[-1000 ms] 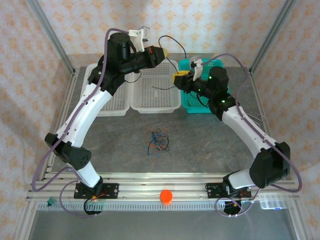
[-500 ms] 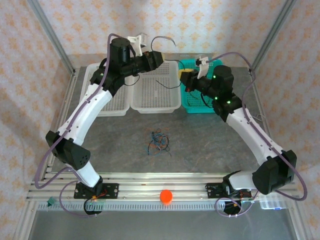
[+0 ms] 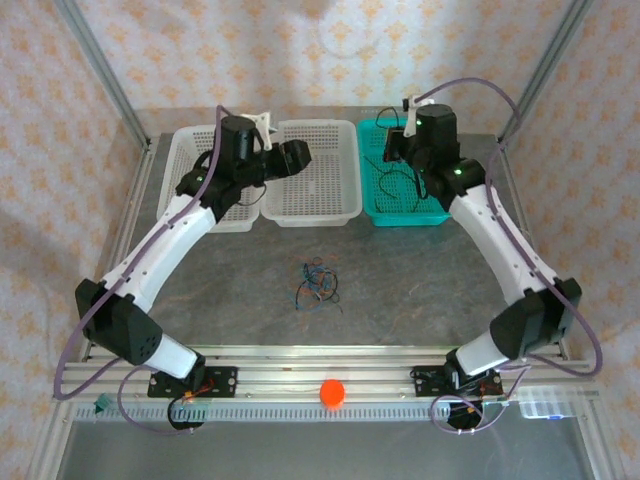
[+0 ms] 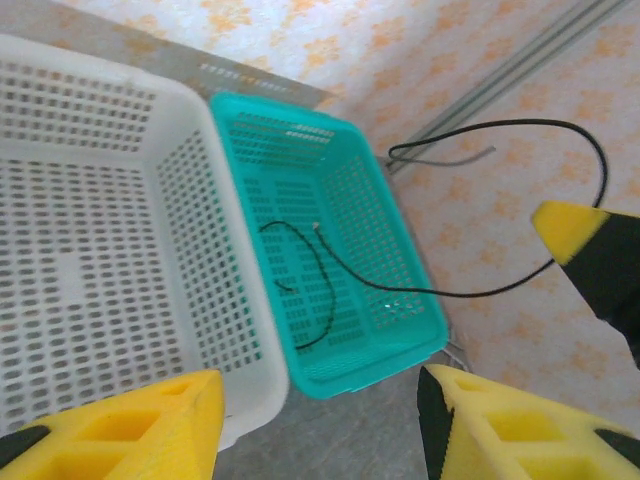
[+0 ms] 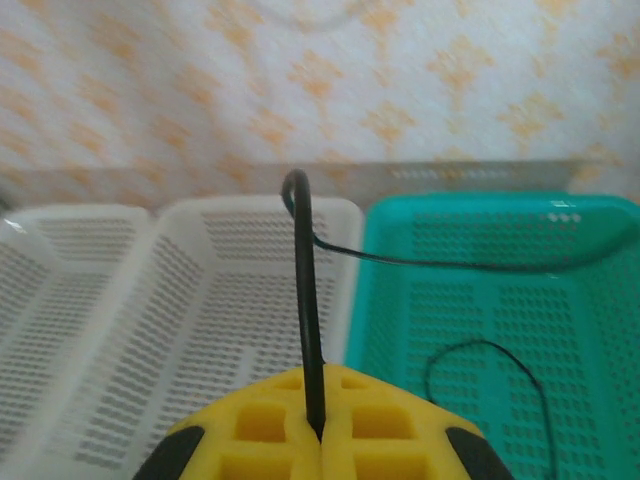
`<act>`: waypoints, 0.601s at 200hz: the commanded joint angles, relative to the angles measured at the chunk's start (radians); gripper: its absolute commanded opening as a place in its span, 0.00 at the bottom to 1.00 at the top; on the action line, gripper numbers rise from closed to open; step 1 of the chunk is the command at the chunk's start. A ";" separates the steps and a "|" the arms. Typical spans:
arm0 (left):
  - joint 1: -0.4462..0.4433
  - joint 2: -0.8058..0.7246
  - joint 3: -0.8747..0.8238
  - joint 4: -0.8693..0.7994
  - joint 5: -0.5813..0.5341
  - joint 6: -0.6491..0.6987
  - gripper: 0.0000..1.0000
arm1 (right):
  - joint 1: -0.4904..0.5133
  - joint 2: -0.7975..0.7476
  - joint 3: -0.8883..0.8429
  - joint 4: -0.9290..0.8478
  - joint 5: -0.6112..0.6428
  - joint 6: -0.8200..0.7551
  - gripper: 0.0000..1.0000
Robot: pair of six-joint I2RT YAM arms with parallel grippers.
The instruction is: Untangle the cables
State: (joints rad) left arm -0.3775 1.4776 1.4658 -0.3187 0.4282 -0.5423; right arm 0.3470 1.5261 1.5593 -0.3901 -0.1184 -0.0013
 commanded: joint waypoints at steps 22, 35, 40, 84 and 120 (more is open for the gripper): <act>0.005 -0.095 -0.132 -0.003 -0.145 0.041 0.54 | -0.060 0.141 0.088 -0.121 0.099 -0.039 0.00; 0.000 -0.114 -0.176 -0.006 -0.187 0.042 0.54 | -0.076 0.171 0.093 -0.120 0.087 -0.035 0.00; -0.005 -0.120 -0.192 -0.012 -0.211 0.044 0.53 | -0.082 0.183 0.092 -0.119 0.084 -0.035 0.00; -0.042 -0.147 -0.288 -0.026 -0.309 0.062 0.52 | -0.161 0.292 0.117 -0.123 -0.037 -0.005 0.00; -0.096 -0.147 -0.331 -0.007 -0.329 0.052 0.52 | -0.214 0.329 0.073 -0.064 -0.279 0.044 0.00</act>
State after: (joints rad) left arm -0.4397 1.3560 1.1603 -0.3325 0.1516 -0.4988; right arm 0.1581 1.8458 1.6428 -0.4965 -0.2237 -0.0006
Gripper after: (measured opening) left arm 0.518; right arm 0.050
